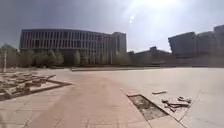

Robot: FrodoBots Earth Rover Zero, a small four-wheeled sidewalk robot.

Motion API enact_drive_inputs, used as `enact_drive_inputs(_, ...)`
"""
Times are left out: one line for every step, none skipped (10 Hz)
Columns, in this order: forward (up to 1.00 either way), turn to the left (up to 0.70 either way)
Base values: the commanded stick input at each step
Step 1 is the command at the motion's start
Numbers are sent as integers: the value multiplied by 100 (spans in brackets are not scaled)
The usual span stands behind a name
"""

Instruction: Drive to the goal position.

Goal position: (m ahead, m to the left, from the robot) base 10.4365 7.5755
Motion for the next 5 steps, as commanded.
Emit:
enact_drive_inputs(70,1)
enact_drive_inputs(70,1)
enact_drive_inputs(70,1)
enact_drive_inputs(70,1)
enact_drive_inputs(70,1)
